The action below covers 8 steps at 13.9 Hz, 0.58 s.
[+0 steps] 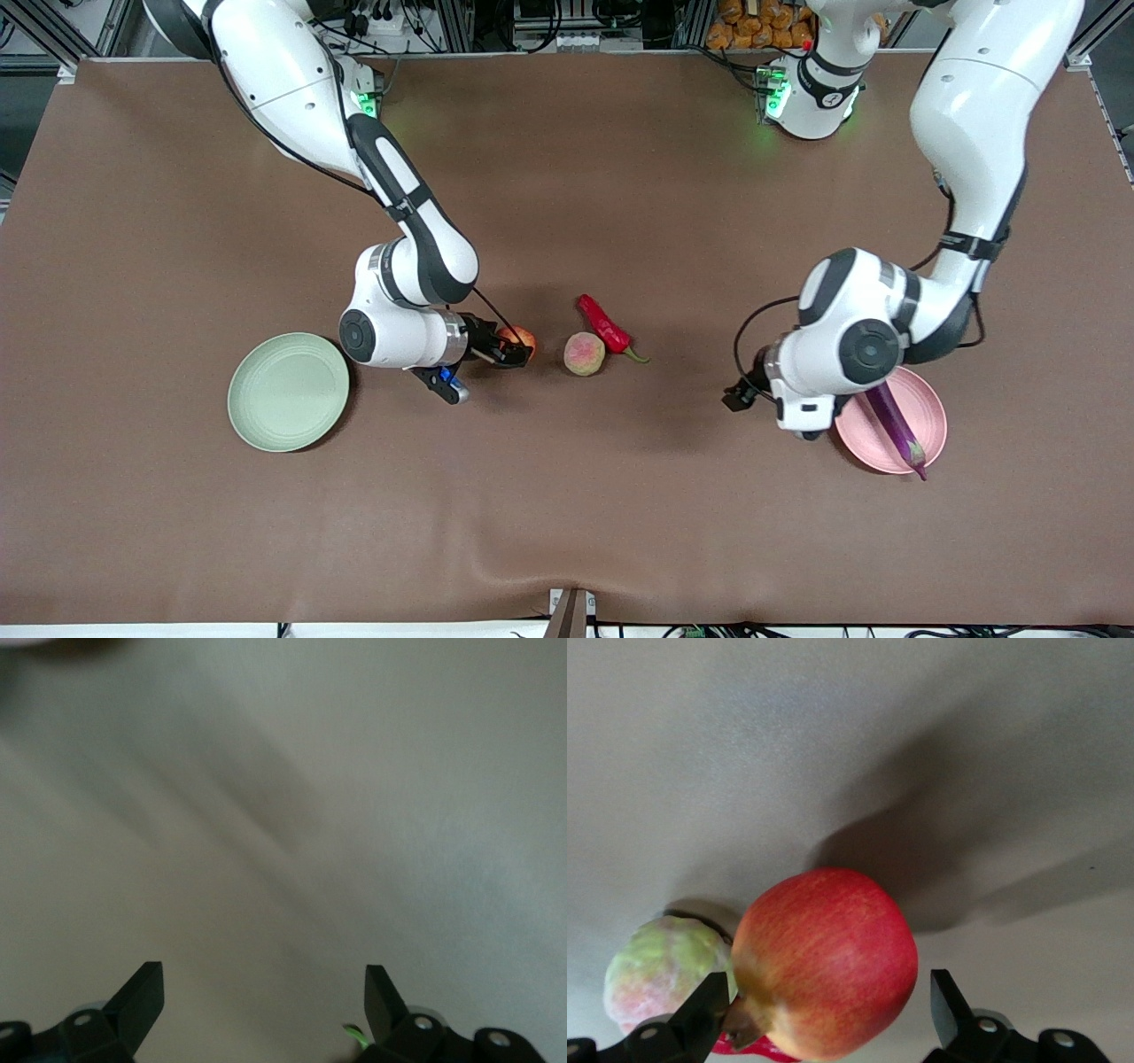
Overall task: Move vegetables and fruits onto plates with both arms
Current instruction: 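Grasp the red apple with the right gripper while the left gripper reaches the pepper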
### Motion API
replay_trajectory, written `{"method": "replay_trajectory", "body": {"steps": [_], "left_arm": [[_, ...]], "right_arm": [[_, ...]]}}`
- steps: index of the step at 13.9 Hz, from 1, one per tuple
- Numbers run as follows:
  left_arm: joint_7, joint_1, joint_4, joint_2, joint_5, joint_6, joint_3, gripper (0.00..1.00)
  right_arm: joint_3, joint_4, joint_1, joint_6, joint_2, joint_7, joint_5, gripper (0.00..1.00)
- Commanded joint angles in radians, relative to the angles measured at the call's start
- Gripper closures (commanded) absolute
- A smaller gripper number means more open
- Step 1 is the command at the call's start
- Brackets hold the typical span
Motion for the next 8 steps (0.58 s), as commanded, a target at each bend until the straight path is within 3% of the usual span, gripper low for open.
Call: {"method": "replay_trajectory", "body": {"steps": [1,3,4,5,6,8], "left_arm": [[-0.100,-0.039,-0.099,-0.019,-0.014,0.126,0.003,0.00],[-0.140,-0.084,-0.157,-0.017,-0.017,0.231,0.002,0.00],[-0.192,-0.112,-0.162,-0.002,-0.016,0.263,0.002,0.00],[-0.244,-0.143,-0.162,0.010,-0.008,0.295,0.003,0.00],[-0.278,-0.172,-0.164,0.018,-0.005,0.327,0.006,0.00],[-0.304,-0.197,-0.168,0.021,-0.003,0.337,0.008,0.00]], "right_arm": [[-0.006,-0.009,0.017,0.024,0.009,0.001,0.019,0.00],[-0.006,-0.022,0.017,0.073,0.013,-0.002,0.019,0.00],[-0.006,-0.042,0.018,0.124,0.013,-0.008,0.018,0.12],[-0.006,-0.046,0.027,0.144,0.013,-0.014,0.018,0.42],[-0.006,-0.046,0.041,0.145,0.012,-0.014,0.019,0.61],[-0.006,-0.043,0.037,0.139,-0.003,-0.008,0.019,0.65]]}}
